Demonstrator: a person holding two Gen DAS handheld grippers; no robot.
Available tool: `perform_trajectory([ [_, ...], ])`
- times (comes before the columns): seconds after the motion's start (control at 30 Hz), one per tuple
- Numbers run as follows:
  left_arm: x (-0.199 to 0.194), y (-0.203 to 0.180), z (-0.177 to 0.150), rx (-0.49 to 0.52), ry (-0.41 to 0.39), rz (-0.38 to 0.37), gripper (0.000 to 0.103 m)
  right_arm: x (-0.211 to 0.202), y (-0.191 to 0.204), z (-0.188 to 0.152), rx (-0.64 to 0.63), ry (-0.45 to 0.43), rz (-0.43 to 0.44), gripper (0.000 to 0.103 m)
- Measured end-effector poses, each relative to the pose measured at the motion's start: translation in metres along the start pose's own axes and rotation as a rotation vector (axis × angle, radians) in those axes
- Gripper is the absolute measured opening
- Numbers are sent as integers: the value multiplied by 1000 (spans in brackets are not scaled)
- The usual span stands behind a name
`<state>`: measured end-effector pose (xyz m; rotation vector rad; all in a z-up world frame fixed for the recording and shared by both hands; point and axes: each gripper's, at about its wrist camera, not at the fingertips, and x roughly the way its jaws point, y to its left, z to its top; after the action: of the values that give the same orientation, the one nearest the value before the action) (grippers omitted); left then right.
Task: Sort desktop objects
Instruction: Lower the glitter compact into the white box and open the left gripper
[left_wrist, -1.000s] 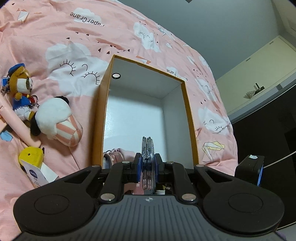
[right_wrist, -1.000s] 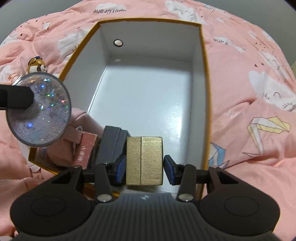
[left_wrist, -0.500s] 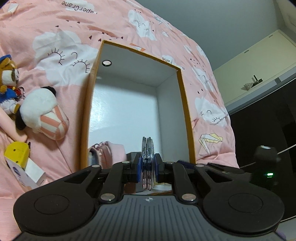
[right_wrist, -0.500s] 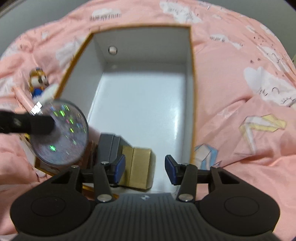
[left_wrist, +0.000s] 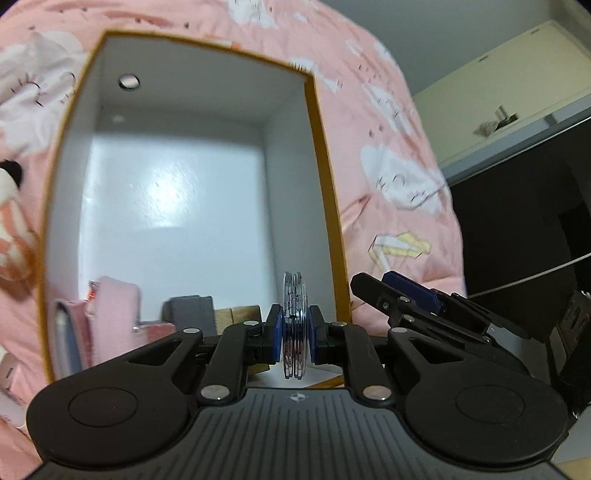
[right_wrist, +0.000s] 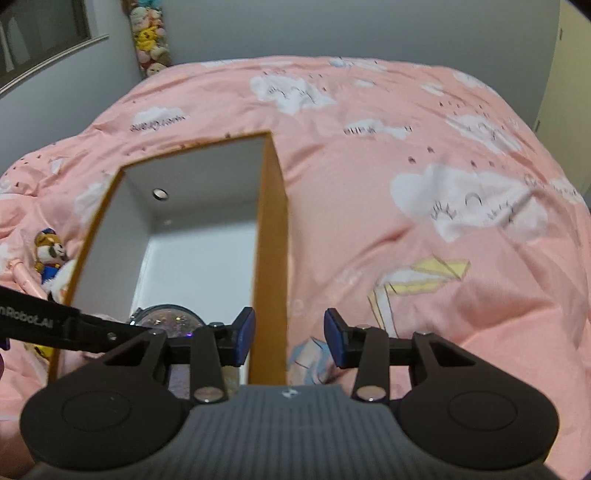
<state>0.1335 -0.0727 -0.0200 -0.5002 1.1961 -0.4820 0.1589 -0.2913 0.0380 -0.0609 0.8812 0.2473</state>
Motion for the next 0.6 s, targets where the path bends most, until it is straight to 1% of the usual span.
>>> perform_trajectory([
  [0.13, 24, -8, -1, 3, 55, 69, 15, 8, -13, -6, 28, 11, 9, 43],
  [0.23, 37, -13, -3, 4, 91, 92, 15, 12, -19, -9, 33, 14, 24, 43],
  [0.43, 50, -20, -7, 15, 122, 172, 16, 20, -22, -14, 42, 25, 60, 43],
  [0.53, 55, -19, -7, 6, 145, 185, 17, 22, -24, -16, 47, 29, 63, 43],
  [0.6, 56, -16, -9, -3, 155, 172, 17, 23, -24, -17, 49, 33, 63, 43],
])
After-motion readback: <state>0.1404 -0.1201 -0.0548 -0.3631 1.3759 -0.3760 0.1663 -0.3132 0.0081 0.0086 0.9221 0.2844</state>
